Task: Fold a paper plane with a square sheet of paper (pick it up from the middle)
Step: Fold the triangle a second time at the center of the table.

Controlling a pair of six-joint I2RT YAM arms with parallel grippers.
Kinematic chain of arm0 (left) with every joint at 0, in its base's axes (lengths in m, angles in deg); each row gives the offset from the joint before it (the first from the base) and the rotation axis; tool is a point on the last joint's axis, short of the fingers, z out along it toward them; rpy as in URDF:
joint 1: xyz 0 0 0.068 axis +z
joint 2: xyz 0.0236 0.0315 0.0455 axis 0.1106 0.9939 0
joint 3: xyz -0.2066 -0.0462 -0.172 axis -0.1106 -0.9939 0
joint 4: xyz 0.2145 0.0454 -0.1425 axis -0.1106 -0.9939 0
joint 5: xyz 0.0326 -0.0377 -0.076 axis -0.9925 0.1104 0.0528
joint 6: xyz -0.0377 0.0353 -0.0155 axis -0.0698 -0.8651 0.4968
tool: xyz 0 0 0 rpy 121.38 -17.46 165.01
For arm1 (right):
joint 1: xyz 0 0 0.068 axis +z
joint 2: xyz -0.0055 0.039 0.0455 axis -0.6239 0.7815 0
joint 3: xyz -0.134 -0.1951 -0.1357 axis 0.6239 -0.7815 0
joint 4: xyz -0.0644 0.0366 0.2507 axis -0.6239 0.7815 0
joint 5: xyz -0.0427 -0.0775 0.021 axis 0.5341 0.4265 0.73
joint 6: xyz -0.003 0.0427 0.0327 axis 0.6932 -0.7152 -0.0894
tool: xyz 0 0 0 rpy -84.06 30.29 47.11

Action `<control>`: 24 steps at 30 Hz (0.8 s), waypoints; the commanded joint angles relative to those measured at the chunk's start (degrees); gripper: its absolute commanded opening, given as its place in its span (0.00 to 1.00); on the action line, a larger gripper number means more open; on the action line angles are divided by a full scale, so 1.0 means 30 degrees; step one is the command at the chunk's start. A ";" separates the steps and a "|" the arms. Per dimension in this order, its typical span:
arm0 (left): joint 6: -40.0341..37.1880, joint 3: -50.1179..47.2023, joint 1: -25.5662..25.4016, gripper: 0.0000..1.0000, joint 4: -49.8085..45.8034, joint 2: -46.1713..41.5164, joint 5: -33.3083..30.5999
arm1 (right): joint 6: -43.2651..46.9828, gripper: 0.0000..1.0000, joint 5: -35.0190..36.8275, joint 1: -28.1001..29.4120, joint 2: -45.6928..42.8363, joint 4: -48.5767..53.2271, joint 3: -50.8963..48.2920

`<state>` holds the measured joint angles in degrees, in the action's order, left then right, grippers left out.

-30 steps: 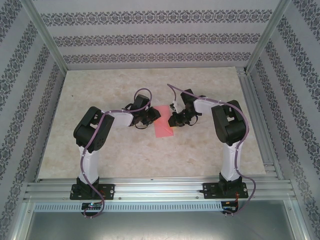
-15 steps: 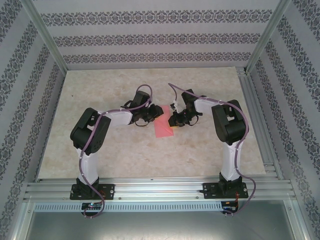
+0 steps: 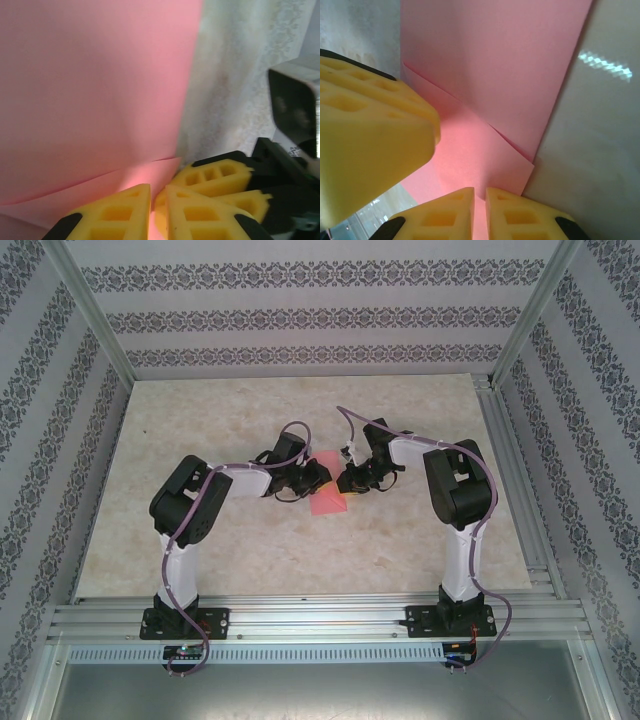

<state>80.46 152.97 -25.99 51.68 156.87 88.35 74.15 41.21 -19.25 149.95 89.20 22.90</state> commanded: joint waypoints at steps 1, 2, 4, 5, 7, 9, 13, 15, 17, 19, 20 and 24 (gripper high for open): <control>0.0114 -0.0239 -0.0061 0.17 0.0714 0.0621 -0.0271 | -0.0138 0.15 0.0021 -0.0178 0.0082 -0.0477 -0.0400; 0.0030 -0.0233 -0.0076 0.17 0.0629 0.0746 -0.0311 | -0.0121 0.15 0.0019 -0.0182 0.0026 -0.0470 -0.0408; -0.0085 -0.0310 -0.0066 0.16 0.0405 0.0900 -0.0634 | -0.0168 0.16 -0.0062 -0.0182 -0.0190 -0.0401 -0.0371; -0.0046 -0.0393 -0.0069 0.16 0.0345 0.0933 -0.0739 | -0.0224 0.16 -0.0124 -0.0182 -0.0404 -0.0364 -0.0378; -0.0052 -0.0505 -0.0075 0.16 0.0418 0.0985 -0.0786 | -0.0251 0.17 -0.0212 -0.0160 -0.1092 -0.0214 -0.0427; -0.0178 -0.0503 -0.0072 0.16 0.0313 0.0920 -0.0811 | -0.0445 0.17 -0.0854 -0.0099 -0.1981 -0.0403 -0.0763; -0.0353 -0.0407 -0.0061 0.16 0.0045 0.0812 -0.0826 | -0.0506 0.17 -0.1636 0.0320 -0.2887 -0.0529 -0.1361; -0.0353 -0.0341 -0.0079 0.16 0.0067 0.0834 -0.0796 | -0.0373 0.17 -0.2128 0.0562 -0.2762 -0.0333 -0.1468; -0.0397 -0.0282 -0.0085 0.16 0.0017 0.0844 -0.0730 | -0.0278 0.17 -0.1849 0.0815 -0.2488 -0.0265 -0.1624; -0.0475 -0.0227 -0.0076 0.16 -0.0086 0.0817 -0.0731 | -0.0329 0.17 -0.1682 0.0902 -0.2145 -0.0479 -0.1845; -0.0481 -0.0192 -0.0089 0.16 -0.0090 0.0816 -0.0708 | -0.0452 0.17 -0.1578 0.0902 -0.1997 -0.0582 -0.1928; -0.0511 -0.0083 -0.0089 0.16 -0.0155 0.0835 -0.0690 | -0.0333 0.16 -0.0713 0.0722 -0.1252 -0.0714 -0.2243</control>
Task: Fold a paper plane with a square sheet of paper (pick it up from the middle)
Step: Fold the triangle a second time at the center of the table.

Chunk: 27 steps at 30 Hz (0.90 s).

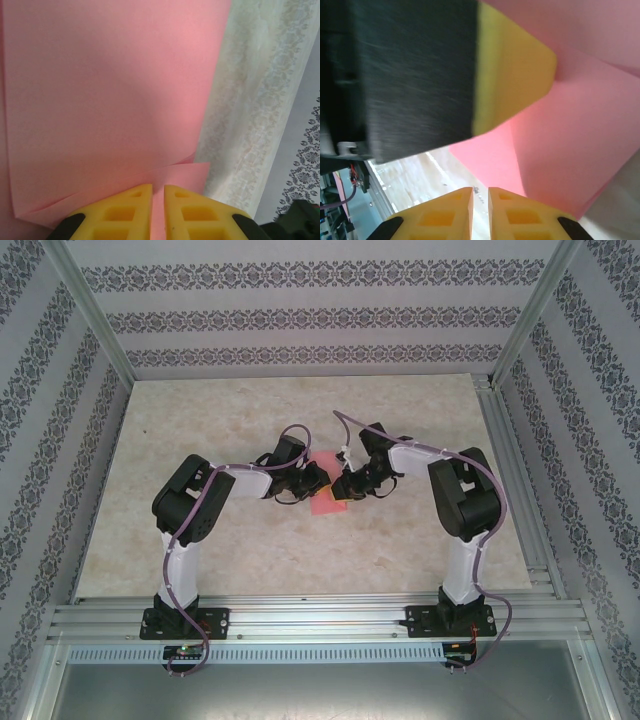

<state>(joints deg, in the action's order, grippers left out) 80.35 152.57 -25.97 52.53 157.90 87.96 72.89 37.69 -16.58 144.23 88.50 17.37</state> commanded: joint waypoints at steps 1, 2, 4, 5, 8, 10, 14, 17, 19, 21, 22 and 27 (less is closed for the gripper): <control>-0.0498 0.0050 -0.0094 0.16 -0.0442 0.0496 -0.0555 | 0.0076 0.16 0.0539 -0.0302 0.0844 -0.0527 -0.0496; -0.0518 0.0058 -0.0091 0.16 -0.0473 0.0503 -0.0533 | 0.0090 0.16 0.0521 -0.0426 0.1009 -0.0557 -0.0559; -0.0553 0.0068 -0.0085 0.16 -0.0474 0.0532 -0.0479 | 0.0061 0.16 0.0677 -0.0607 0.1348 -0.0406 -0.0597; -0.0562 0.0065 -0.0073 0.16 -0.0479 0.0553 -0.0471 | 0.0140 0.16 0.0799 -0.0673 0.1487 -0.0185 -0.0566; -0.0577 0.0023 -0.0094 0.16 -0.0472 0.0591 -0.0467 | 0.0202 0.16 0.0739 -0.0719 0.1404 0.0053 -0.0562; -0.0597 0.0054 -0.0098 0.16 -0.0496 0.0591 -0.0472 | 0.0090 0.16 0.0463 -0.0719 0.0767 0.0213 -0.0534; -0.0639 0.0123 -0.0098 0.16 -0.0616 0.0588 -0.0475 | -0.0114 0.16 -0.0077 -0.0659 -0.1001 0.0321 -0.0646; -0.0682 0.0153 -0.0086 0.16 -0.0620 0.0589 -0.0439 | -0.0111 0.17 -0.0517 -0.0617 -0.1351 0.0402 -0.0881; -0.0657 0.0167 -0.0097 0.16 -0.0592 0.0617 -0.0409 | -0.0053 0.17 -0.0396 -0.0545 -0.1056 0.0466 -0.0984; -0.0653 0.0168 -0.0113 0.16 -0.0619 0.0607 -0.0392 | -0.0136 0.17 -0.0148 -0.0448 -0.0595 0.0576 -0.1054; -0.0664 0.0168 -0.0099 0.16 -0.0620 0.0592 -0.0398 | -0.0245 0.17 0.0205 -0.0412 -0.0448 0.0641 -0.1090; -0.0657 0.0202 -0.0095 0.16 -0.0627 0.0591 -0.0387 | -0.0969 0.16 0.2664 -0.0532 0.0389 0.0996 -0.1211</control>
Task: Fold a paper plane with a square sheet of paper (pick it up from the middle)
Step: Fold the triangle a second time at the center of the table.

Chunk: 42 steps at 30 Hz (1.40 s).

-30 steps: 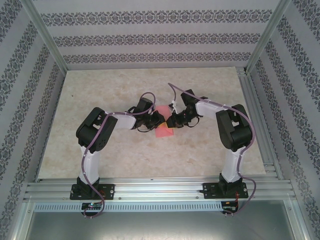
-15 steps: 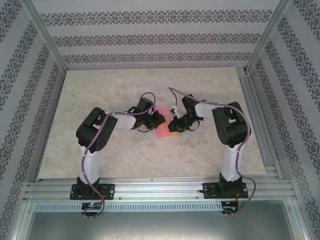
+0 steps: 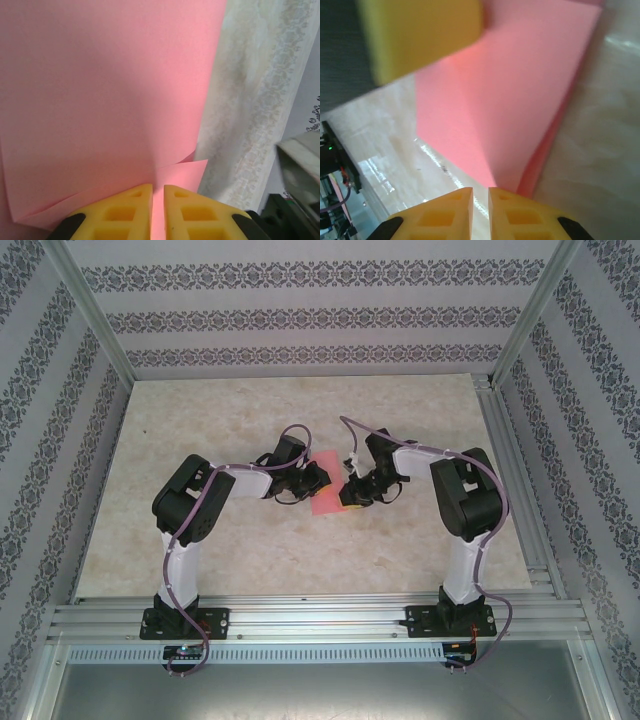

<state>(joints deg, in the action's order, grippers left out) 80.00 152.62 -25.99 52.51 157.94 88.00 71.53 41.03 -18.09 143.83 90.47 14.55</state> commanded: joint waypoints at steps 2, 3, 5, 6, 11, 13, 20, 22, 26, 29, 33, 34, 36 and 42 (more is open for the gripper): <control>-0.0533 0.0211 -0.0093 0.16 -0.0624 0.0577 -0.0385 | -0.0783 0.16 0.1989 -0.0200 0.0809 0.0254 -0.0294; -0.0555 0.0240 -0.0097 0.16 -0.0637 0.0577 -0.0373 | -0.0891 0.16 0.2147 -0.0260 0.0861 0.0250 -0.0323; -0.0580 0.0285 -0.0105 0.16 -0.0729 0.0577 -0.0354 | -0.0877 0.16 0.2056 -0.0268 0.0657 0.0163 -0.0371; -0.0577 0.0272 -0.0090 0.16 -0.0722 0.0577 -0.0357 | -0.0864 0.16 0.1949 -0.0247 0.0456 0.0212 -0.0349; -0.0641 0.0274 -0.0104 0.16 -0.0817 0.0577 -0.0321 | -0.0934 0.17 0.0147 -0.0179 -0.0937 -0.0069 -0.0552; -0.0632 0.0270 -0.0079 0.16 -0.0796 0.0562 -0.0331 | -0.0935 0.17 0.0065 -0.0096 -0.1070 -0.0348 -0.0688; -0.0625 0.0430 -0.0065 0.16 -0.0818 0.0544 -0.0240 | -0.0780 0.16 0.1782 -0.0561 0.0208 0.0192 -0.0723; -0.0623 0.0589 -0.0098 0.16 -0.0845 0.0522 -0.0138 | -0.0825 0.18 0.1674 -0.0553 -0.0519 0.0314 -0.0673; -0.0503 0.1011 -0.0097 0.18 -0.0691 0.0276 0.0292 | -0.0979 0.26 0.1755 -0.0657 -0.2578 0.0245 -0.0531; -0.0486 0.1471 -0.0063 0.24 -0.0865 -0.0446 0.0362 | -0.1120 0.36 0.2303 -0.0845 -0.3228 -0.0110 -0.0351; -0.0955 0.2307 -0.0032 0.35 -0.1820 -0.1556 0.0048 | -0.1033 0.43 0.2289 -0.0831 -0.2589 -0.0123 0.0369; -0.1044 0.2372 0.0016 0.36 -0.2009 -0.1854 -0.0085 | -0.1056 0.45 0.2169 -0.0767 -0.2335 -0.0195 0.0555; -0.1108 0.2250 0.0157 0.39 -0.2247 -0.2396 -0.0337 | -0.1156 0.47 0.2251 -0.0657 -0.1979 -0.0497 0.0770; -0.1384 0.0806 0.0790 0.42 -0.2825 -0.3883 -0.1227 | -0.1246 0.49 0.2438 -0.0354 -0.0671 -0.0664 0.1967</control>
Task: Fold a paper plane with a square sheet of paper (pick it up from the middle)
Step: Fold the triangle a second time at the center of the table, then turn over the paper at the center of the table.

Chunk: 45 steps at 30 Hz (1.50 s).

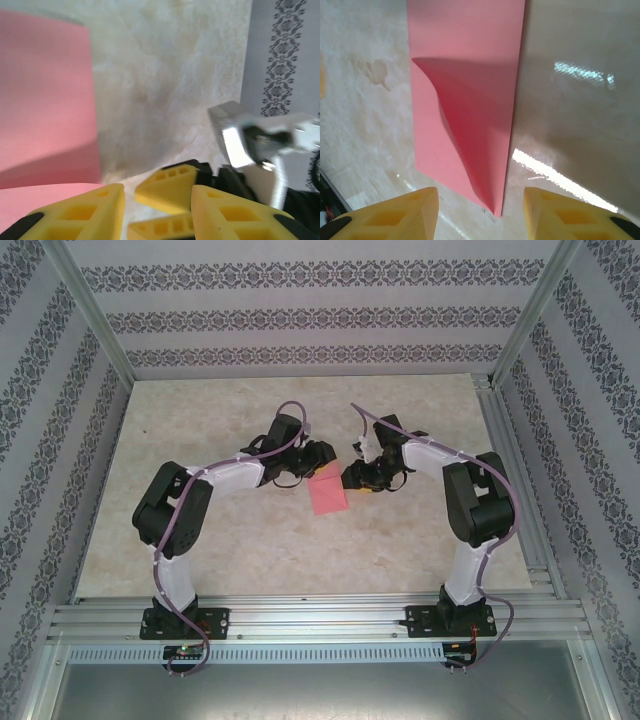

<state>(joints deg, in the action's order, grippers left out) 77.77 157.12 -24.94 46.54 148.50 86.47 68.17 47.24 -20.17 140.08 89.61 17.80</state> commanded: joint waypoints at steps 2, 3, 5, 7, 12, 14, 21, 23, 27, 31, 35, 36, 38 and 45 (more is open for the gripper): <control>-0.0659 -0.1228 0.0597 0.41 -0.0910 -0.1092 -0.0852 | 0.0183 0.49 0.0235 0.0590 0.1046 -0.0003 0.1468; -0.0659 -0.1455 0.0639 0.41 -0.0933 -0.1204 -0.0913 | 0.0195 0.49 0.0445 0.0718 0.1204 0.0063 0.1663; -0.0666 -0.1845 0.0717 0.41 -0.0938 -0.1371 -0.0941 | 0.0317 0.49 0.0703 0.0892 0.1559 0.0279 0.2030; -0.0686 -0.2139 0.0754 0.41 -0.0966 -0.1503 -0.0943 | 0.0277 0.49 0.0866 0.0915 0.1838 0.0300 0.2215; -0.0658 -0.2467 0.0805 0.40 -0.0957 -0.1610 -0.0890 | 0.0371 0.47 0.1126 0.0997 0.2287 0.0415 0.2430; -0.0660 -0.2431 0.0818 0.40 -0.0976 -0.1579 -0.0822 | 0.0346 0.46 0.1143 0.1003 0.2320 0.0211 0.2288; -0.0716 -0.2145 0.0804 0.40 -0.1070 -0.1319 -0.0684 | 0.0254 0.42 0.0038 0.1032 0.2705 -0.0075 0.2398; -0.0716 -0.2189 0.0803 0.40 -0.1085 -0.1257 -0.0676 | 0.0243 0.40 0.0117 0.1032 0.2603 0.0021 0.2455; -0.0694 -0.2231 0.0796 0.39 -0.0997 -0.1118 -0.0608 | 0.0006 0.34 -0.0415 0.1003 0.2511 -0.0313 0.2397; -0.0662 -0.2176 0.0797 0.39 -0.0883 -0.0938 -0.0422 | -0.0089 0.30 -0.0741 0.1018 0.2511 -0.0486 0.2368; -0.0628 -0.2252 0.0793 0.39 -0.0851 -0.0905 -0.0469 | -0.0347 0.26 -0.0874 0.0983 0.2584 -0.0730 0.2309; -0.0629 -0.2246 0.0796 0.39 -0.0822 -0.0905 -0.0451 | -0.0412 0.26 -0.1079 0.0989 0.2621 -0.0754 0.2309; -0.0628 -0.2261 0.0815 0.39 -0.0821 -0.0906 -0.0447 | -0.0472 0.27 -0.1230 0.1003 0.2686 -0.0798 0.2367; -0.0716 -0.2340 0.0841 0.38 -0.0916 -0.0971 -0.0473 | -0.0626 0.14 -0.1147 0.1014 0.2056 -0.0721 0.2281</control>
<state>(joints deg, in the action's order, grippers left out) 76.94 150.06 -22.95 43.88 145.35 84.94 66.75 44.88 -17.59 147.14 88.19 23.84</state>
